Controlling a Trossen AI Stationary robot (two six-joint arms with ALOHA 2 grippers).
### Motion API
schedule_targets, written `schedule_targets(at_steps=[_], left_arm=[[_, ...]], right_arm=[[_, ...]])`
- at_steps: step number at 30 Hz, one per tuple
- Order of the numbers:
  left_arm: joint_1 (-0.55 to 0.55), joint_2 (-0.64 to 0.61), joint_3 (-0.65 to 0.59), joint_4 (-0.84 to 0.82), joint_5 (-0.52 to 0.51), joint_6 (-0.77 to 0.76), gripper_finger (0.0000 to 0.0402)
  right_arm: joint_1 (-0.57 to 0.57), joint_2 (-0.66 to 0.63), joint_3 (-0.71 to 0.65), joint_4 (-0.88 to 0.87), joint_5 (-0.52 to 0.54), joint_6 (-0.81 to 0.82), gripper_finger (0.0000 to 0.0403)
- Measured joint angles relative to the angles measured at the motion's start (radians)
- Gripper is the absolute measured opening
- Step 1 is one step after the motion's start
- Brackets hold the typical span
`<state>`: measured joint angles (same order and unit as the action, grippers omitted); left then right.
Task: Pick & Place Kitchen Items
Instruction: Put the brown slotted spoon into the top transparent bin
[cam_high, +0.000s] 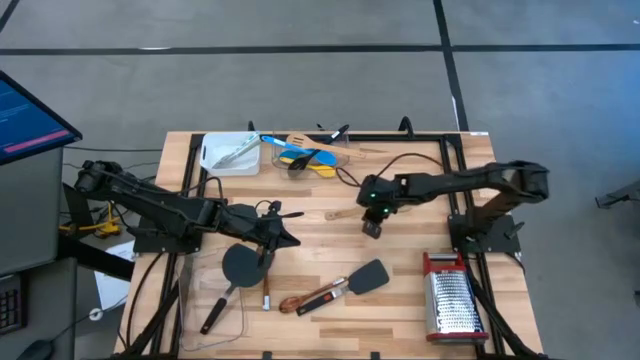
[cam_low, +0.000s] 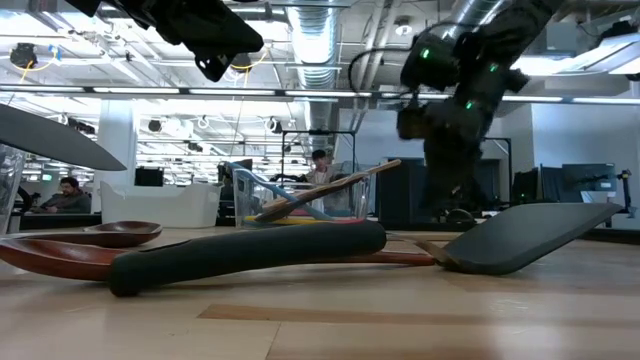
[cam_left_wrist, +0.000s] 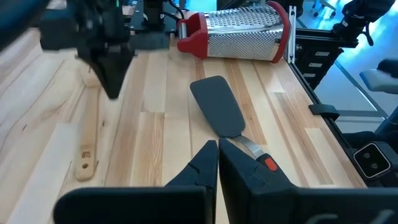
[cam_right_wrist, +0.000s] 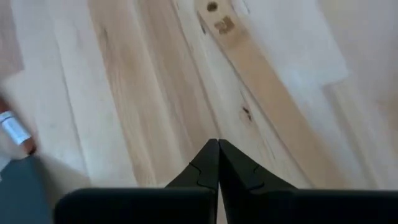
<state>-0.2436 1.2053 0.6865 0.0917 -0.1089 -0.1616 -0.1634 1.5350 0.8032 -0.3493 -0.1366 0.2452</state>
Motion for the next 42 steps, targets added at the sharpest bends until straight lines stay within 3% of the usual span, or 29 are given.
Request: schedule_targets(at_steps=[9, 15, 21, 28, 34, 42], left_arm=[[0.0, 0.0, -0.015, 0.005, -0.001, 0.0, 0.0002], [0.0, 0.0, -0.097, 0.059, -0.005, 0.0, 0.0002], [0.0, 0.0, -0.171, 0.236, -0.005, -0.049, 0.0002], [0.0, 0.0, -0.198, 0.431, -0.004, -0.059, 0.0002], [0.0, 0.0, -0.198, 0.488, -0.009, -0.06, 0.0002], [0.01, 0.0, -0.198, 0.517, -0.182, -0.089, 0.0002]], right_arm=[[0.013, -0.266, -0.088, -0.067, 0.137, -0.061, 0.0], [0.013, -0.428, -0.233, -0.004, 0.232, 0.037, 0.0], [-0.003, -0.539, -0.346, 0.04, 0.28, 0.151, 0.0], [-0.046, -0.566, -0.395, 0.016, 0.391, 0.349, 0.0], [-0.123, -0.546, -0.42, -0.108, 0.4, 0.463, 0.0], [-0.165, -0.533, -0.419, -0.14, 0.4, 0.456, 0.0]])
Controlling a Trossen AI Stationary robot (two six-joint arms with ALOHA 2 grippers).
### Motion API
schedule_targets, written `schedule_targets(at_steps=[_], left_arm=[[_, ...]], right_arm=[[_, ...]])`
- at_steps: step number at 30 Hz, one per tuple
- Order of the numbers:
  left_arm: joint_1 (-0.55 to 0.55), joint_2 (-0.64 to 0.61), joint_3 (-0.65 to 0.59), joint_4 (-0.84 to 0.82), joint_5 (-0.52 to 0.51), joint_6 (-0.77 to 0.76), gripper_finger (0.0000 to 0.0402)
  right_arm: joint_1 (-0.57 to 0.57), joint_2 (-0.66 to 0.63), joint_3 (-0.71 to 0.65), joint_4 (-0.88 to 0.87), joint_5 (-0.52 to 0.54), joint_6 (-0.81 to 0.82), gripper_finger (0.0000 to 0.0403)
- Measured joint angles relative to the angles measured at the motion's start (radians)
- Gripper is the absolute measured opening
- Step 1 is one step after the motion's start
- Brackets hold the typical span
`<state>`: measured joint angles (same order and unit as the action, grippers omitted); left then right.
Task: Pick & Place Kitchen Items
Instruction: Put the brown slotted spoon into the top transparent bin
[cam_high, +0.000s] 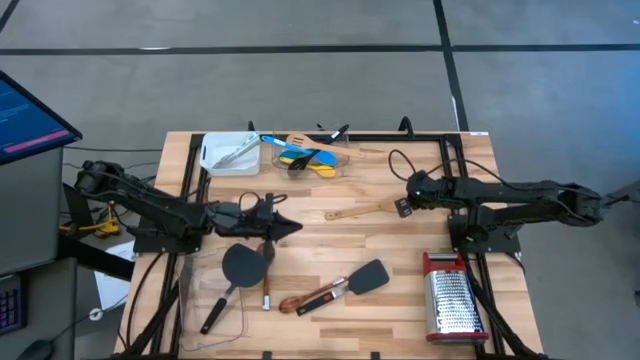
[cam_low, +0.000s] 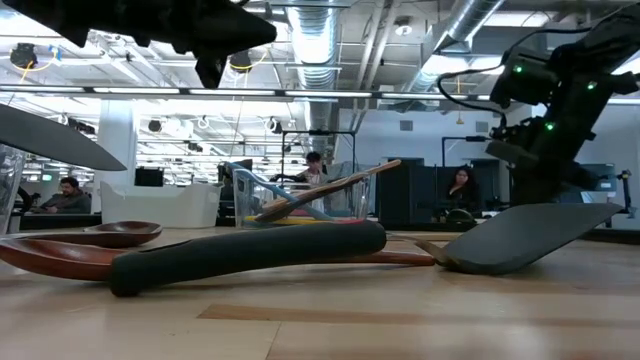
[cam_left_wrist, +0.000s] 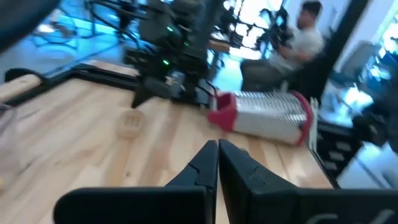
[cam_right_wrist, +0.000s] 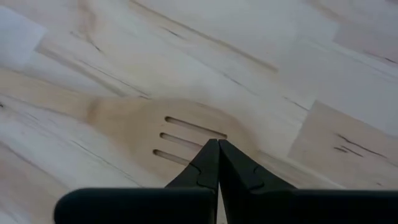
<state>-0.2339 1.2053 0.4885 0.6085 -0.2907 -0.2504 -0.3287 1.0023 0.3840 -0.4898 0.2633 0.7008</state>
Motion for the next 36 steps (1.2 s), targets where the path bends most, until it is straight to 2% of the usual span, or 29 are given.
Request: schedule_targets(at_steps=[10, 16, 18, 23, 26, 36], left_arm=[[0.038, 0.002, 0.0, 0.047, -0.032, -0.046, 0.0002], [0.038, 0.106, 0.026, 0.163, -0.031, -0.046, 0.0002], [0.044, 0.169, 0.061, 0.162, -0.01, -0.045, 0.0002], [0.085, 0.328, 0.163, 0.163, 0.157, -0.042, 0.0002], [0.106, 0.401, 0.219, 0.162, 0.214, -0.041, 0.0002], [0.155, 0.519, 0.298, 0.162, 0.244, -0.039, 0.0002]], right_arm=[[-0.021, 0.0, 0.0, -0.004, -0.003, 0.004, 0.0], [-0.021, 0.0, 0.0, -0.003, -0.012, 0.007, 0.0], [-0.021, 0.0, 0.0, -0.001, -0.032, 0.007, 0.0], [-0.021, 0.0, 0.0, -0.006, -0.056, 0.011, 0.0], [-0.021, 0.0, 0.0, -0.022, -0.056, 0.03, 0.0], [-0.021, 0.0, 0.0, -0.049, -0.03, 0.034, 0.0]])
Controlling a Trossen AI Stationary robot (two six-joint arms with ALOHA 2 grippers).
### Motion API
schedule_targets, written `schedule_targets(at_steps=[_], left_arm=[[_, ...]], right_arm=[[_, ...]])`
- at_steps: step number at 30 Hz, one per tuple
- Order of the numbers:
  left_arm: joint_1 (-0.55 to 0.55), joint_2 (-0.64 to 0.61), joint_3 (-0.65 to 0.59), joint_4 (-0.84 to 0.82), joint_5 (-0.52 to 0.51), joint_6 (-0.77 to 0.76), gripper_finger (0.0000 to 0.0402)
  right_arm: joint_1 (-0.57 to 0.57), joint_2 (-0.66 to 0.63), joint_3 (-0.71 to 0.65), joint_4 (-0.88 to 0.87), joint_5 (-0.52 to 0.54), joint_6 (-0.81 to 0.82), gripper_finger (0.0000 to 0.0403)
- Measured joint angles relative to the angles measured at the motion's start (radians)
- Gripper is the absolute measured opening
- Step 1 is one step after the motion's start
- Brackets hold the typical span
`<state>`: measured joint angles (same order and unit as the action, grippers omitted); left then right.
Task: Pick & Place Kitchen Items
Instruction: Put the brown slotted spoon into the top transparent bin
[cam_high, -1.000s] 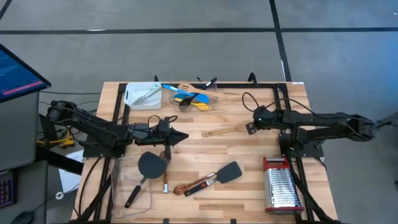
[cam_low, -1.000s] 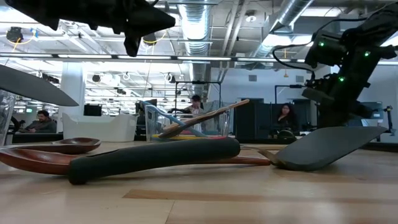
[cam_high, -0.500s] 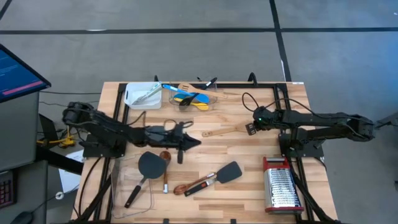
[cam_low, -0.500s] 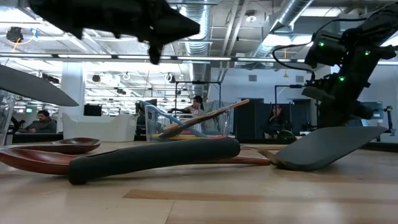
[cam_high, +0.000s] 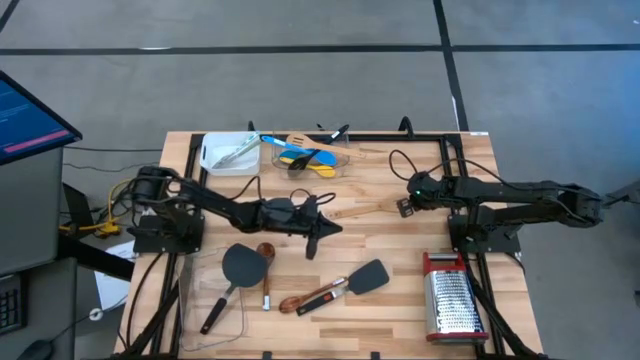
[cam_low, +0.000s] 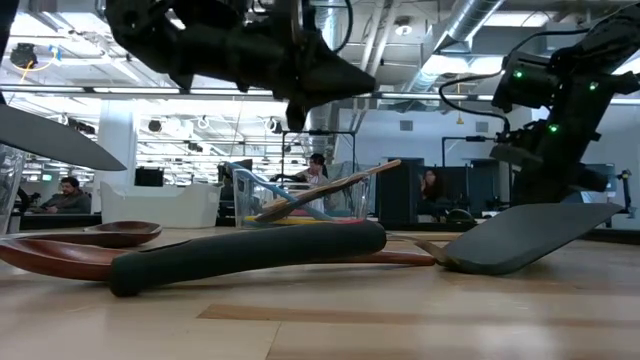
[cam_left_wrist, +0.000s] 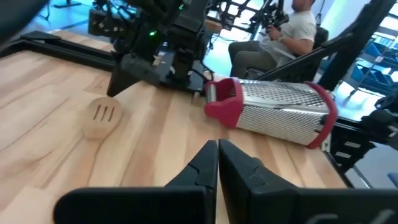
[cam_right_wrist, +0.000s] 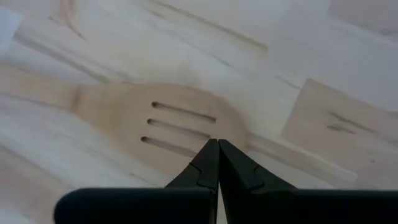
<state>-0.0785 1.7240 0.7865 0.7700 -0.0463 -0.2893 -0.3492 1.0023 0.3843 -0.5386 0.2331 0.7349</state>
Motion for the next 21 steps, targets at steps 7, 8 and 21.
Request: schedule_targets(at_steps=[7, 8, 21], left_arm=[[0.013, 0.012, 0.004, -0.011, -0.001, -0.003, 0.0002], [0.013, 0.012, 0.004, -0.011, -0.001, -0.003, 0.0002], [0.007, 0.012, 0.004, -0.012, -0.001, -0.003, 0.0002]], right_arm=[[-0.001, 0.0, 0.0, 0.001, 0.03, 0.0, 0.0], [-0.001, 0.0, 0.0, 0.003, 0.03, 0.0, 0.0], [-0.001, 0.001, -0.046, 0.102, 0.056, -0.024, 0.0]])
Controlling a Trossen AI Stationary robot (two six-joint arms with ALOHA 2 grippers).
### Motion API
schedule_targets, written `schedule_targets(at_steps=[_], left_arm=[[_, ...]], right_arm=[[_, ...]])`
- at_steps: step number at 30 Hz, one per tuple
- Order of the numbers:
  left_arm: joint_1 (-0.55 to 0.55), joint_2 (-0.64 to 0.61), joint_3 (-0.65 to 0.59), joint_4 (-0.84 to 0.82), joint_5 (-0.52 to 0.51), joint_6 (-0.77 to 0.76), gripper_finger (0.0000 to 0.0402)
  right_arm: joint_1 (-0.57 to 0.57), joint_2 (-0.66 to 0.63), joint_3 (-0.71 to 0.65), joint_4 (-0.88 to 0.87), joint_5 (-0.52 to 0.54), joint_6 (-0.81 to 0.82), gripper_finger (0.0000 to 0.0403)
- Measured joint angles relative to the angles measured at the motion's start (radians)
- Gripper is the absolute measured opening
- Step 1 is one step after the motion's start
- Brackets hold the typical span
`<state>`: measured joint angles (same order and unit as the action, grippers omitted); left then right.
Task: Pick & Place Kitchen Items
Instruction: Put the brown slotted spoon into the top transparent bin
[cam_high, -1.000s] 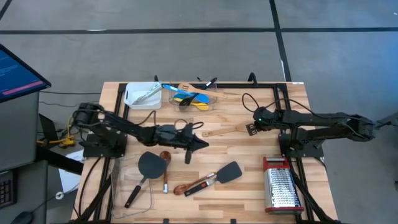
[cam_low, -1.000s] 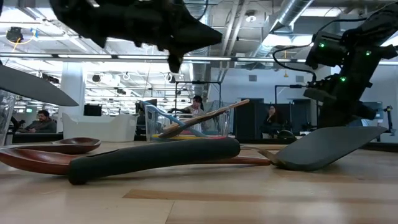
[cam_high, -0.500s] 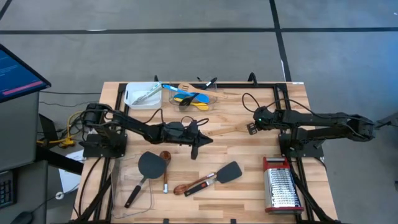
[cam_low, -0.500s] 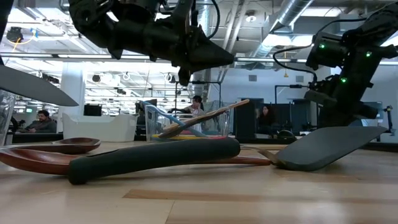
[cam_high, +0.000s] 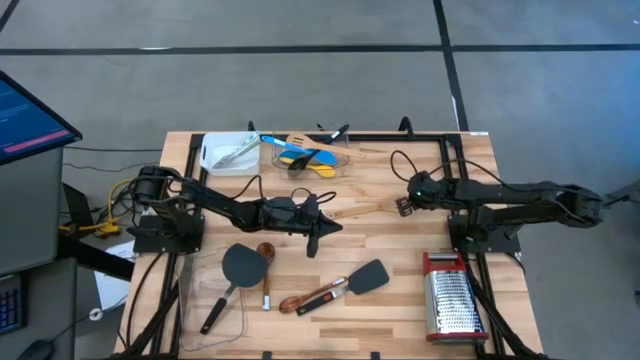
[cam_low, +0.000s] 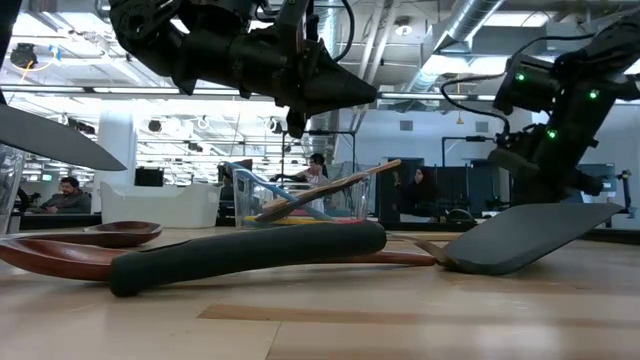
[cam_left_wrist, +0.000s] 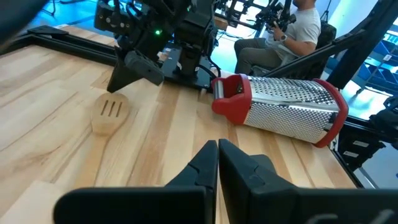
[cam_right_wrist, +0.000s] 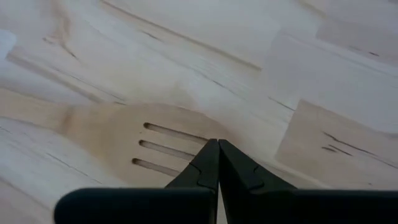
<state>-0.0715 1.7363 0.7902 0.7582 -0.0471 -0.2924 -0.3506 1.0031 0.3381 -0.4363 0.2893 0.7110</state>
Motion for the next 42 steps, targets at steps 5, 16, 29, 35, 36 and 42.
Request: schedule_targets(at_steps=[5, 16, 29, 35, 36, 42], left_arm=[[0.0, 0.0, 0.0, -0.001, 0.0, 0.0, 0.0002], [0.0, 0.0, 0.0, -0.002, 0.0, 0.0, 0.0002], [0.011, -0.001, 0.0, -0.001, -0.006, 0.048, 0.0002], [0.035, -0.002, 0.0, -0.001, -0.006, 0.048, 0.0002], [0.036, -0.002, 0.002, -0.003, -0.006, 0.049, 0.0002], [0.039, -0.002, 0.095, -0.083, 0.031, 0.098, 0.0002]], right_arm=[[-0.02, 0.0, -0.022, 0.008, -0.004, -0.01, 0.0], [-0.044, 0.0, -0.039, 0.008, -0.028, -0.005, 0.0], [-0.045, -0.002, -0.083, 0.053, -0.031, -0.004, 0.0], [-0.045, -0.002, -0.083, 0.063, -0.047, -0.01, 0.0], [-0.045, -0.001, -0.083, 0.064, -0.048, -0.01, 0.0], [-0.045, -0.001, -0.084, 0.071, -0.054, -0.011, 0.0]])
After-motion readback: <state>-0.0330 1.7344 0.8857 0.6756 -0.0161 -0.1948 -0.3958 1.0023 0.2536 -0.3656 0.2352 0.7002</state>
